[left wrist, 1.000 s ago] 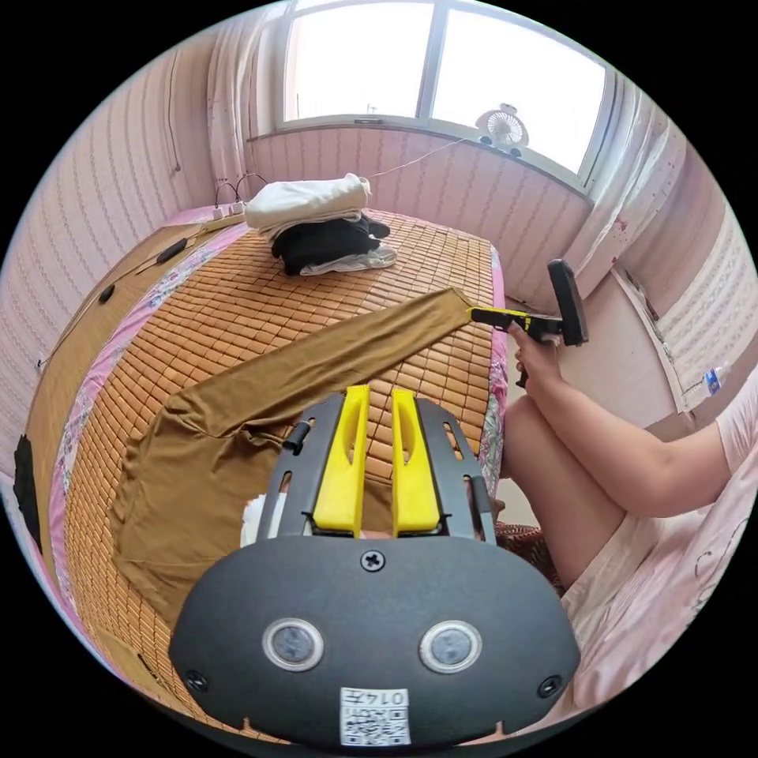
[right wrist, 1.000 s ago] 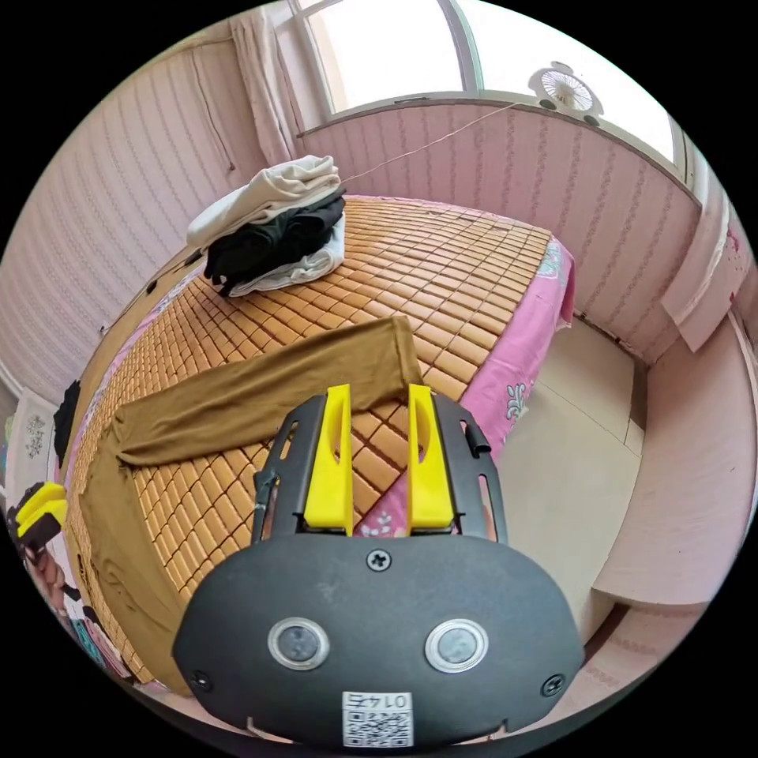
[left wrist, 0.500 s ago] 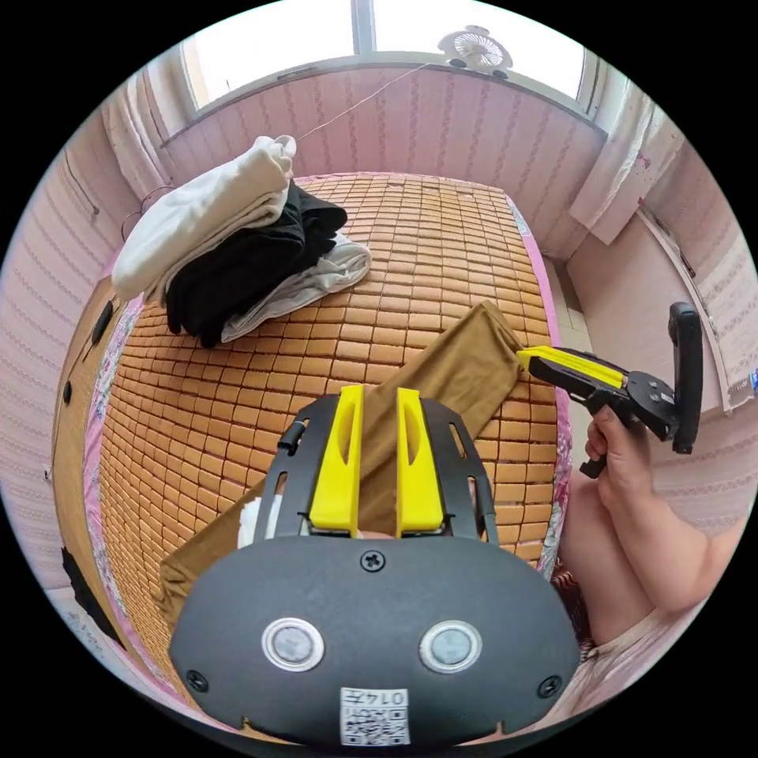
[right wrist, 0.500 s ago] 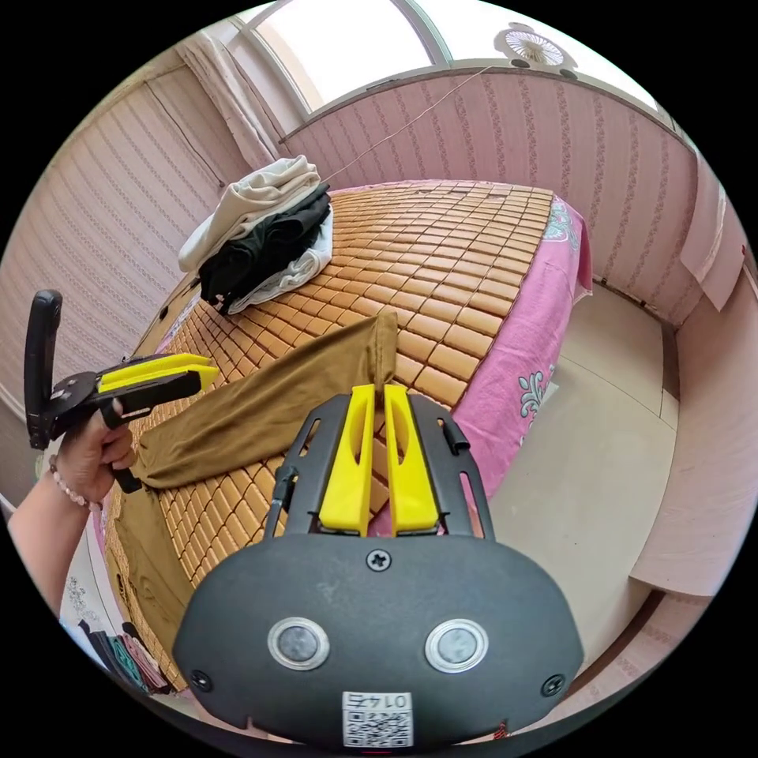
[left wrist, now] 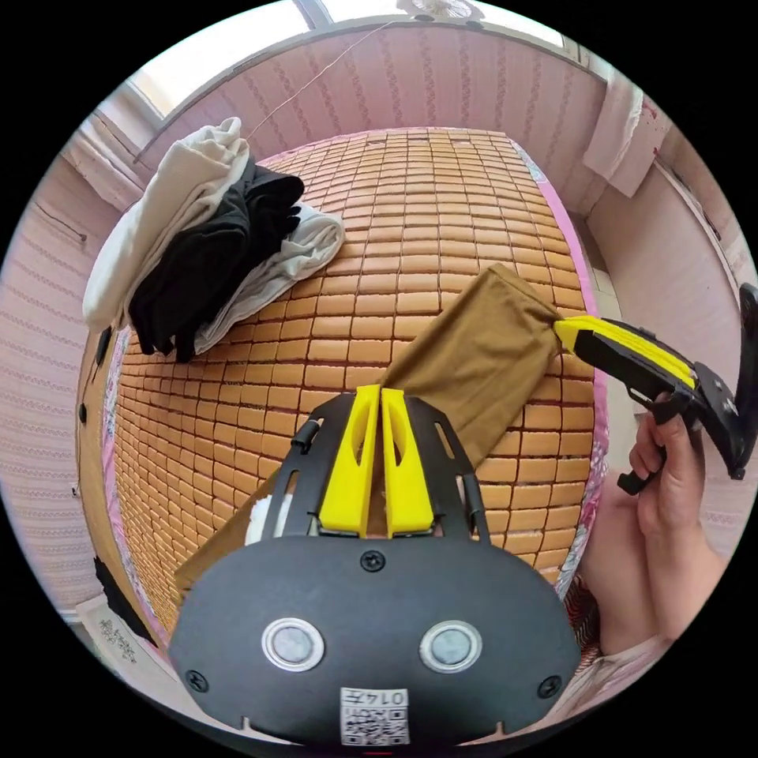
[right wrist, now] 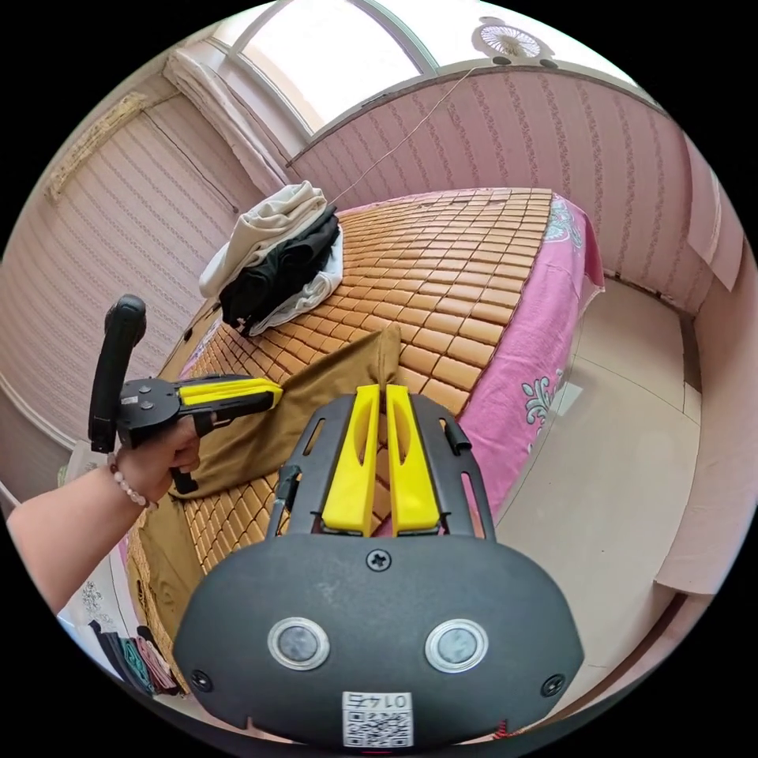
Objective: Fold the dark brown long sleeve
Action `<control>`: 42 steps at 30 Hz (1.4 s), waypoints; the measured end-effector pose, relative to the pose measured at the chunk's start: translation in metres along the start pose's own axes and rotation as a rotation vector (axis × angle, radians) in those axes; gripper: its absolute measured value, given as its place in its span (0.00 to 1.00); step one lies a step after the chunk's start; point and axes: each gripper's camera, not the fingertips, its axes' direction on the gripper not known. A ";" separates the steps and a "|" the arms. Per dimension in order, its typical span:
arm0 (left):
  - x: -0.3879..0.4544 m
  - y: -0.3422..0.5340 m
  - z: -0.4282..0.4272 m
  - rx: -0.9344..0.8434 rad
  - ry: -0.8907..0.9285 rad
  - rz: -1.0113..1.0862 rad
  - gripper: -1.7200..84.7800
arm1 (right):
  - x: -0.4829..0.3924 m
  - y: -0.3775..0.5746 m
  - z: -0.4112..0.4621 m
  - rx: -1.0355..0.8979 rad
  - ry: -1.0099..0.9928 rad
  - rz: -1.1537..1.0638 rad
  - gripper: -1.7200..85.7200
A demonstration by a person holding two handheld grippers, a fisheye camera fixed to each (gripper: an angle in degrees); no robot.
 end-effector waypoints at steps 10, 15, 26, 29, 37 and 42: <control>-0.087 0.140 -0.170 0.374 0.025 -0.318 0.01 | -0.069 -0.010 -0.065 0.200 -0.471 -0.196 0.03; -0.110 0.290 -0.296 0.554 -0.115 -0.445 0.01 | -0.223 -0.004 -0.158 0.244 -1.026 -0.647 0.03; -0.017 0.650 -0.286 0.172 -0.138 -1.155 0.01 | -0.403 0.268 -0.125 -0.712 -1.090 -1.376 0.06; 0.006 0.690 -0.280 0.174 -0.042 -1.255 0.02 | -0.411 0.302 -0.121 -0.817 -0.989 -1.466 0.06; -0.025 0.712 -0.265 0.123 0.107 -1.254 0.09 | -0.464 0.328 -0.123 -0.759 -0.695 -1.617 0.08; -0.040 0.705 -0.246 -0.038 0.157 -1.144 0.07 | -0.527 0.366 -0.127 -0.698 -0.639 -1.656 0.12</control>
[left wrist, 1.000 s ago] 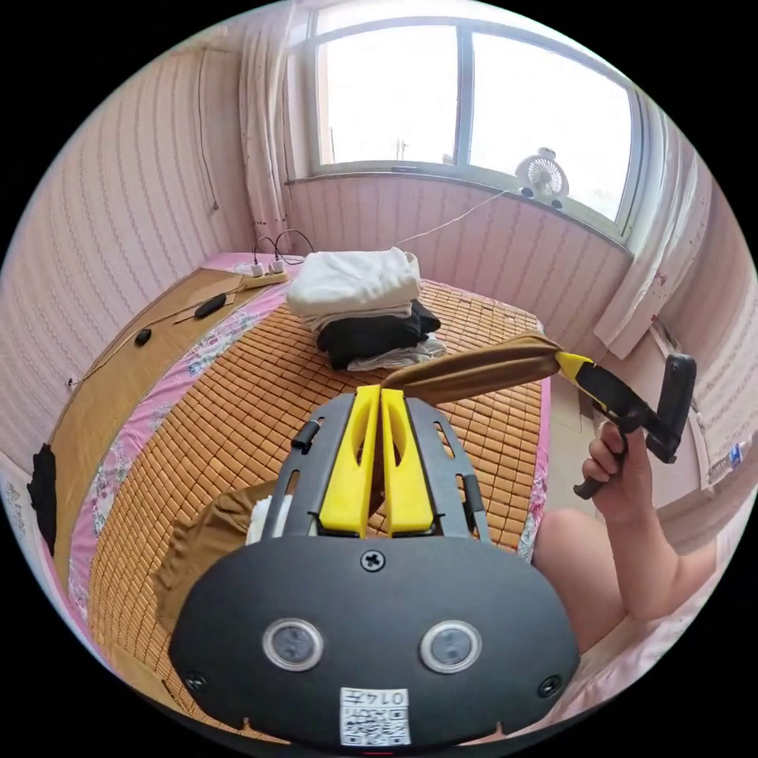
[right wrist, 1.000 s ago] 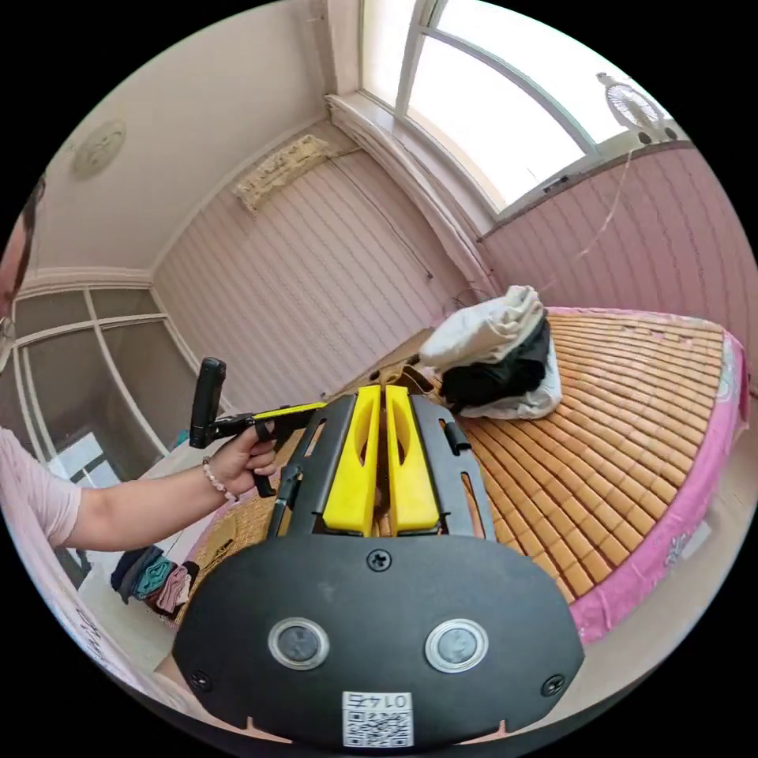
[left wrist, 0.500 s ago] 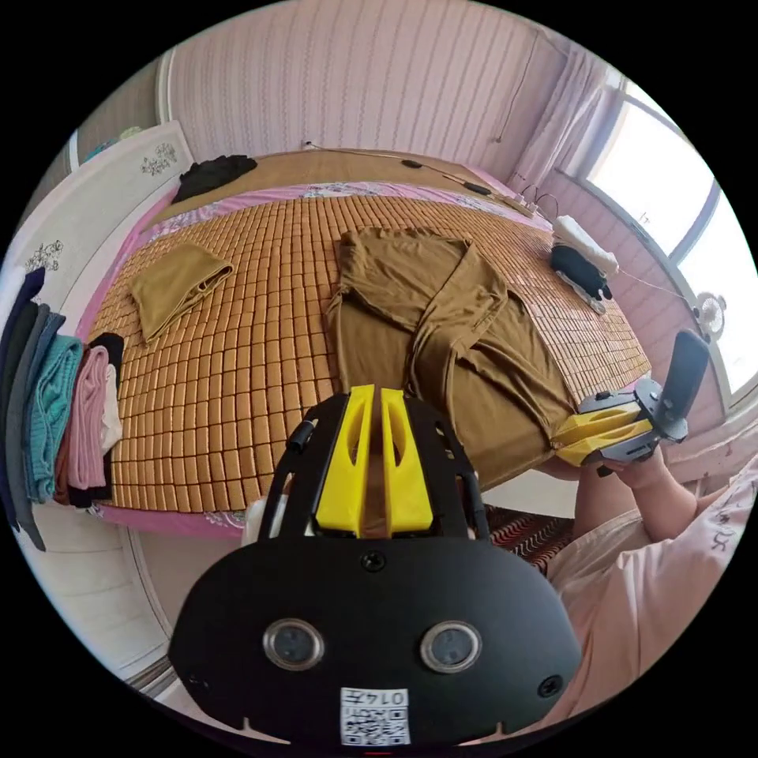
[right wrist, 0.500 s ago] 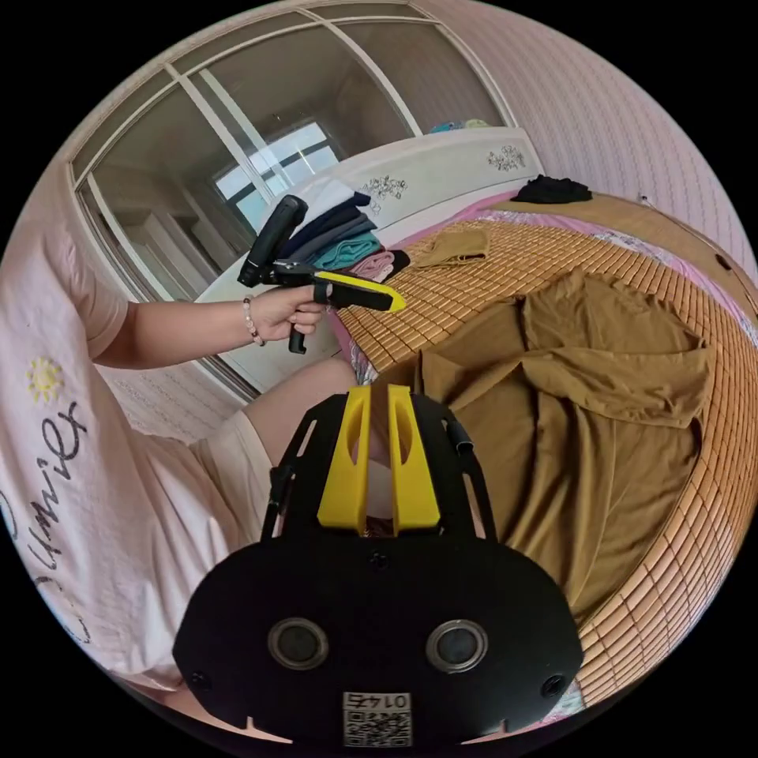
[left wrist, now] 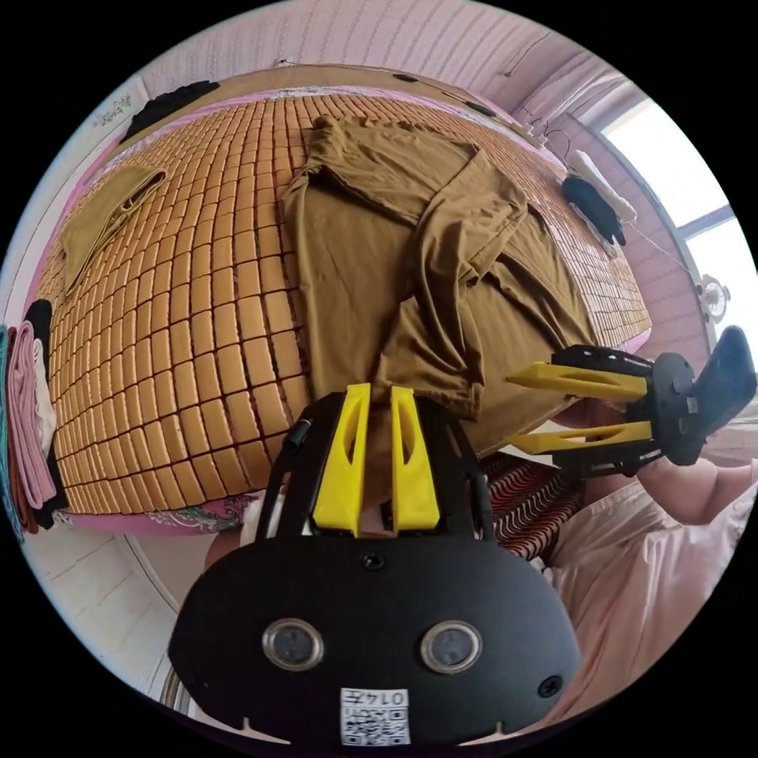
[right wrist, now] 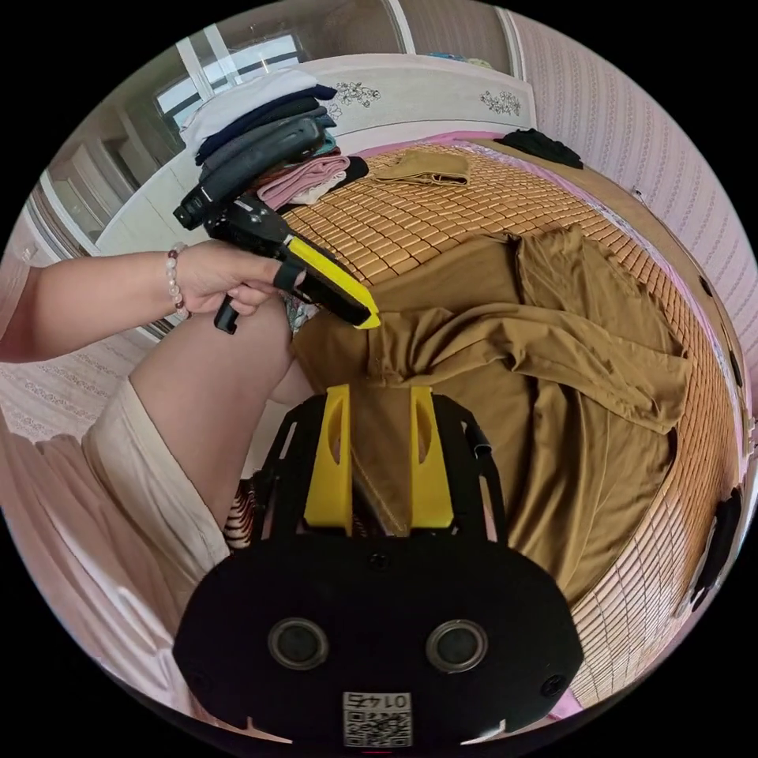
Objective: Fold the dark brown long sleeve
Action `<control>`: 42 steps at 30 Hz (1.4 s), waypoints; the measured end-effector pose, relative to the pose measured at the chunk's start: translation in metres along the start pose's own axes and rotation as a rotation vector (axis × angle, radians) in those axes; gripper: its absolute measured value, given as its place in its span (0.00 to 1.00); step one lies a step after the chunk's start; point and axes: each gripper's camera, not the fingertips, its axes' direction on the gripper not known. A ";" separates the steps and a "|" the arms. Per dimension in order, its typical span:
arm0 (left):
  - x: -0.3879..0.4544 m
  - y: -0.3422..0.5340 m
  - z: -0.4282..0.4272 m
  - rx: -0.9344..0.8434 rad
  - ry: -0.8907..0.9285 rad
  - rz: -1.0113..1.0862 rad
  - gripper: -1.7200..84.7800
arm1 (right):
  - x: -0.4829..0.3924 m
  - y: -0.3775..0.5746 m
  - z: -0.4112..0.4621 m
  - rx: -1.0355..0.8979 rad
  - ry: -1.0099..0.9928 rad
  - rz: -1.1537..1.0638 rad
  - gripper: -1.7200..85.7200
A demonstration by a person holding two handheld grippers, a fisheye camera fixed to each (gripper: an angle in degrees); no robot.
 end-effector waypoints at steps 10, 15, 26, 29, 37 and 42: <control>-0.010 0.023 -0.093 0.171 0.105 0.080 0.01 | -0.005 -0.059 -0.053 -0.086 0.013 -0.022 0.03; -0.016 0.030 -0.105 0.114 0.001 0.072 0.01 | -0.018 -0.080 -0.063 -0.147 -0.054 -0.068 0.02; -0.051 0.009 -0.112 0.023 -0.148 -0.033 0.03 | 0.047 -0.081 -0.083 -0.121 -0.008 0.113 0.06; -0.039 0.004 -0.134 0.045 -0.145 0.043 0.03 | 0.111 -0.074 -0.108 -0.073 0.083 0.273 0.05; 0.008 -0.030 -0.094 -0.034 -0.013 0.199 0.05 | 0.237 -0.088 -0.116 -0.109 0.288 0.477 0.02; -0.006 -0.037 -0.100 -0.083 0.084 0.211 0.04 | 0.254 -0.077 -0.127 -0.193 0.214 0.408 0.02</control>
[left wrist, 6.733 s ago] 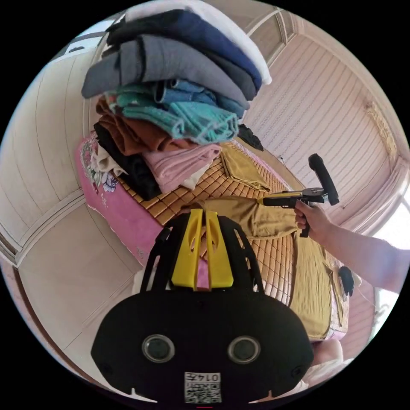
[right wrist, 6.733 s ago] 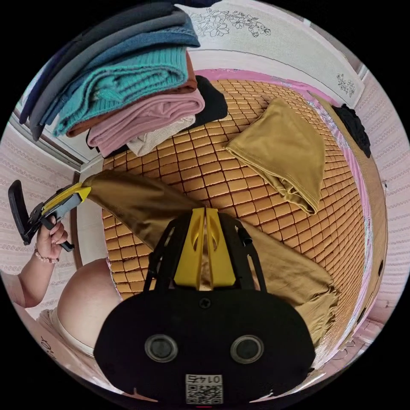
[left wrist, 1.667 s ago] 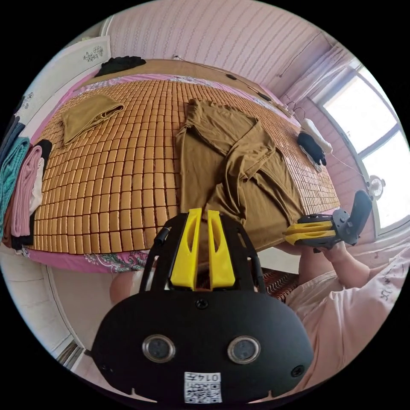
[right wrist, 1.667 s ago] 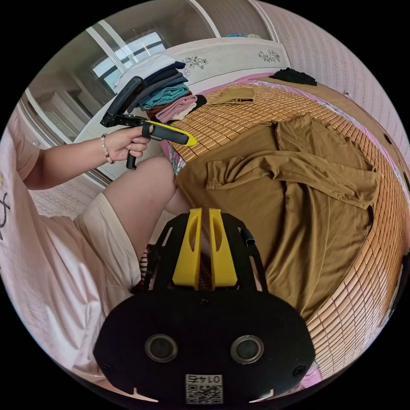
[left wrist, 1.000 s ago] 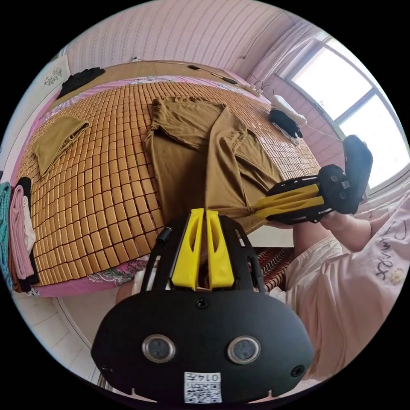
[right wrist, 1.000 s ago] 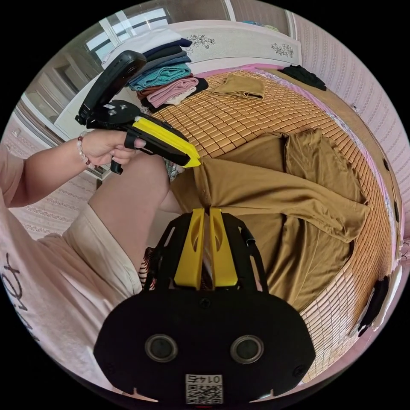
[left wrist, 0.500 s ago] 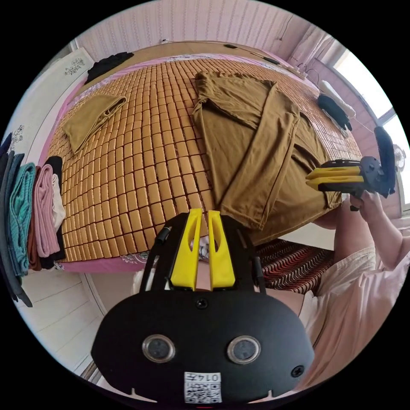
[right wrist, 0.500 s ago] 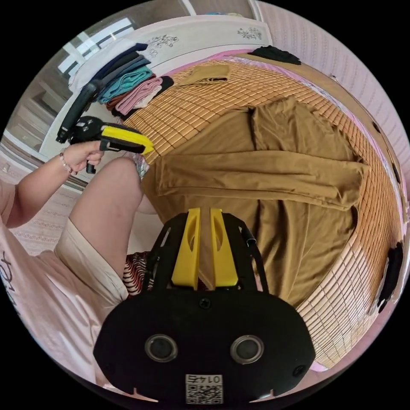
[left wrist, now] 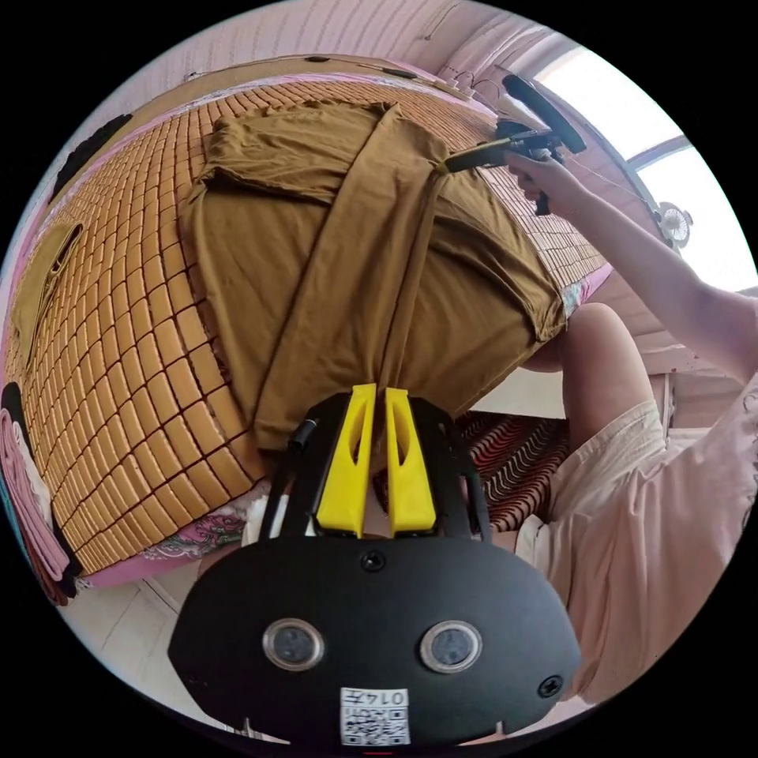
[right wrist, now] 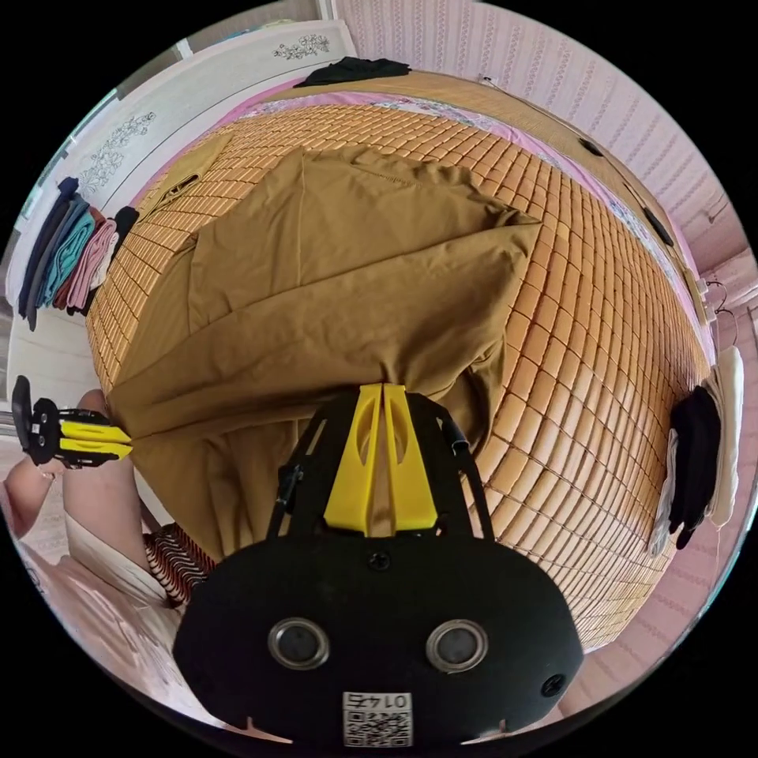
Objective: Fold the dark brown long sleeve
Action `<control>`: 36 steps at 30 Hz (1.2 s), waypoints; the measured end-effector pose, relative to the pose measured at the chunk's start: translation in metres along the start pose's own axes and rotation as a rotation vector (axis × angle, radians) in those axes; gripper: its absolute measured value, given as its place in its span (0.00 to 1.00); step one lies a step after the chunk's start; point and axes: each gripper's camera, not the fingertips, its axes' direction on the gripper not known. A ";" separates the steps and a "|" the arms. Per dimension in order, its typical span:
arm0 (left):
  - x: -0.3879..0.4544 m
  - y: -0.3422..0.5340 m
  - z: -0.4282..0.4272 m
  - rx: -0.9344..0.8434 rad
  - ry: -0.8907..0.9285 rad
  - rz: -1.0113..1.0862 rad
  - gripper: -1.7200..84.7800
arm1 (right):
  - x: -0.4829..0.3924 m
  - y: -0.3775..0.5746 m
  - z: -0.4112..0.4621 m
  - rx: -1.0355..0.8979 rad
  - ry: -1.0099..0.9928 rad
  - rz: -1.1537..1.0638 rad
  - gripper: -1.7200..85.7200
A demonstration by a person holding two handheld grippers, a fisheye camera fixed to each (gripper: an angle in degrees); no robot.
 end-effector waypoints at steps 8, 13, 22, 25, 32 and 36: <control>-0.034 -0.040 -0.072 0.091 0.084 0.078 0.06 | 0.050 0.009 -0.049 0.181 0.006 0.006 0.10; -0.106 -0.130 -0.106 0.320 -0.145 -0.041 0.08 | 0.109 -0.023 -0.050 0.233 -0.030 0.140 0.15; -0.180 -0.262 -0.063 0.191 -0.114 -0.266 0.12 | 0.182 -0.080 -0.020 0.124 -0.081 0.217 0.06; -0.189 -0.273 -0.059 0.198 -0.150 -0.273 0.06 | 0.204 -0.076 -0.027 0.162 -0.110 0.258 0.02; -0.212 -0.267 -0.085 0.344 -0.010 -0.391 0.02 | 0.239 -0.059 -0.063 0.264 -0.132 0.296 0.01; -0.212 -0.258 -0.110 0.477 0.065 -0.419 0.02 | 0.250 -0.048 -0.087 0.338 -0.142 0.317 0.01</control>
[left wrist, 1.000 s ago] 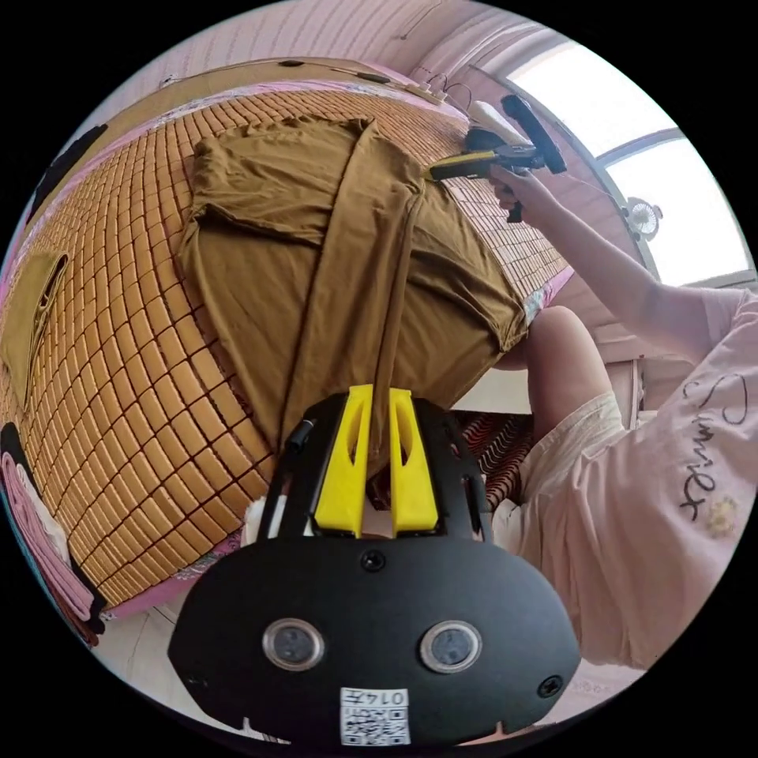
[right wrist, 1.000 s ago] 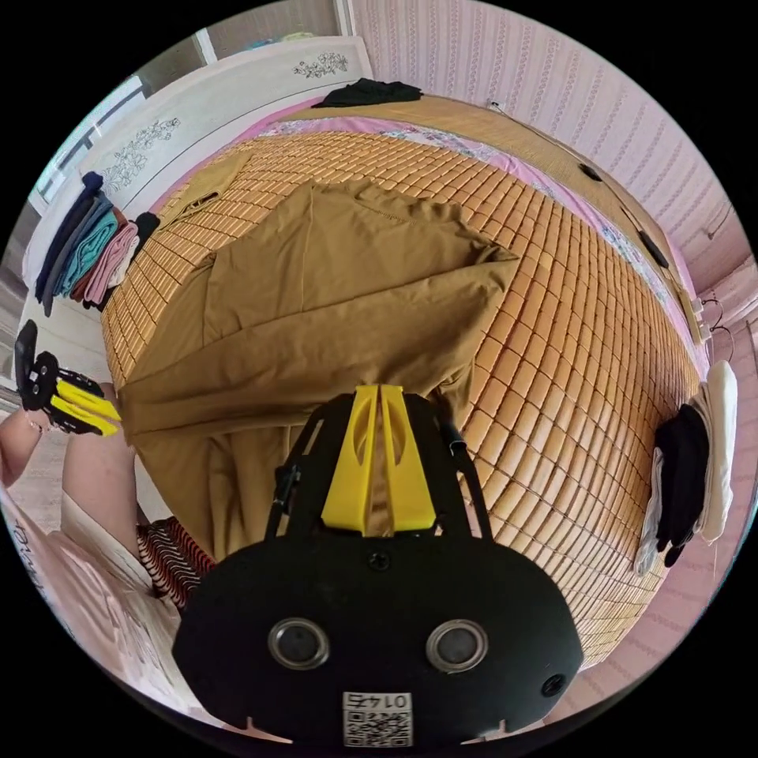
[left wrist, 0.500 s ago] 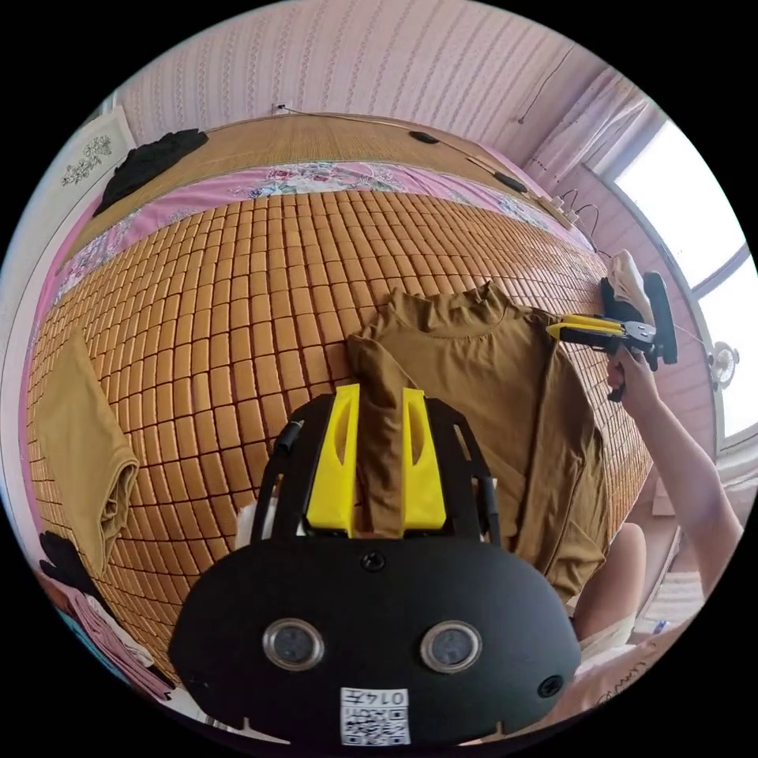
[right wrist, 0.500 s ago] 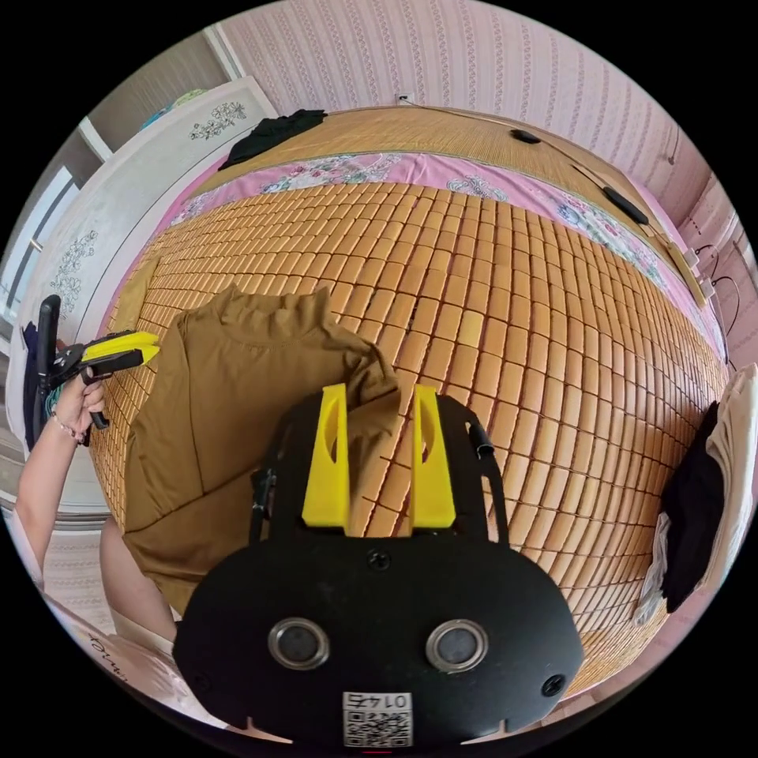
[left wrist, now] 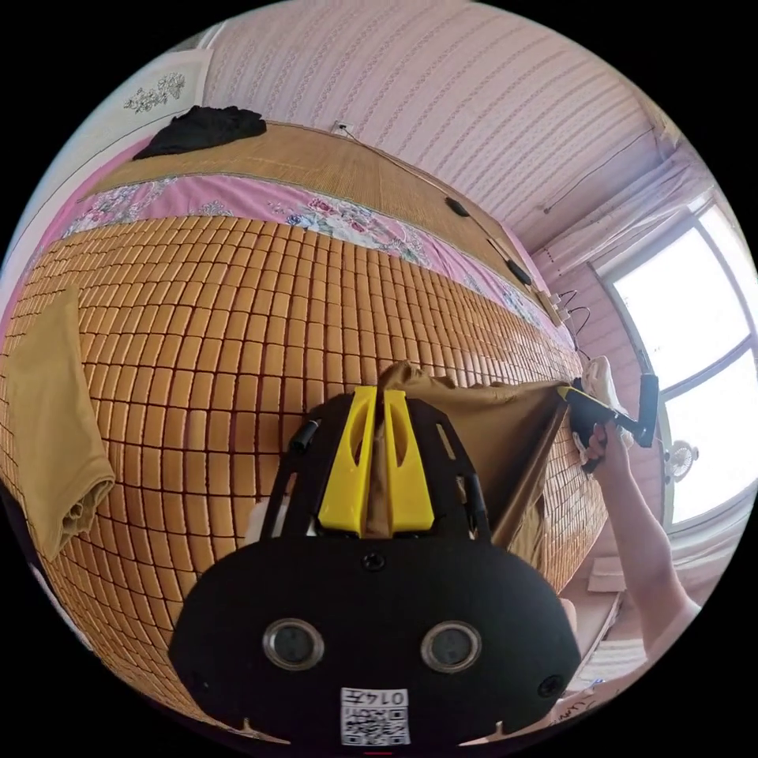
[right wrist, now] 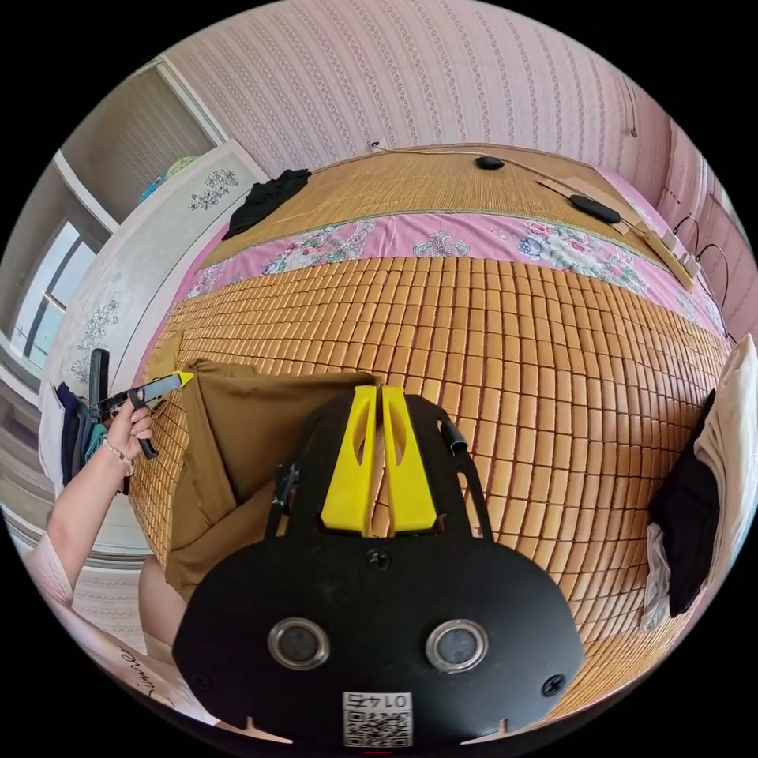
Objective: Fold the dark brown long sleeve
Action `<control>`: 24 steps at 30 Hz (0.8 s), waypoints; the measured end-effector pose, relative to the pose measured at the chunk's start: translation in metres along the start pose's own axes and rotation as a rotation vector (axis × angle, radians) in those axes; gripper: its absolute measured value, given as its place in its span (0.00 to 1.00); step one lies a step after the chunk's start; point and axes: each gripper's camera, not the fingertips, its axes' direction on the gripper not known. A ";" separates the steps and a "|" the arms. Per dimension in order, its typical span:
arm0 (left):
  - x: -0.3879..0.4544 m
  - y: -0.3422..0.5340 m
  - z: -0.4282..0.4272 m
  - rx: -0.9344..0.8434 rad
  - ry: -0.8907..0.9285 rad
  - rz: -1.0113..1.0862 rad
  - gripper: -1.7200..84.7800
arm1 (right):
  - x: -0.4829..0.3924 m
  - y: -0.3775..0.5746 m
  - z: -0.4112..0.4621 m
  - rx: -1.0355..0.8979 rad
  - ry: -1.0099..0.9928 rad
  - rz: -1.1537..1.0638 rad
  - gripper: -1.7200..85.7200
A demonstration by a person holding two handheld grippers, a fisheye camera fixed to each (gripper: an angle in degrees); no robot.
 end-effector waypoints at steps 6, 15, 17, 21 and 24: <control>0.020 0.010 -0.045 0.101 0.086 0.107 0.01 | -0.002 0.020 -0.056 0.104 -0.080 -0.054 0.01; 0.042 0.167 -0.112 0.024 0.136 0.387 0.01 | -0.021 0.193 -0.121 0.034 -0.228 -0.205 0.01; 0.041 0.209 -0.097 -0.071 0.119 0.392 0.01 | -0.021 0.233 -0.098 -0.045 -0.218 -0.153 0.01; 0.033 0.280 -0.035 -0.295 -0.143 0.386 0.01 | -0.023 0.286 -0.029 -0.261 -0.100 -0.083 0.02; 0.029 0.289 -0.036 -0.246 -0.193 0.322 0.01 | -0.022 0.291 -0.037 -0.214 -0.101 -0.044 0.03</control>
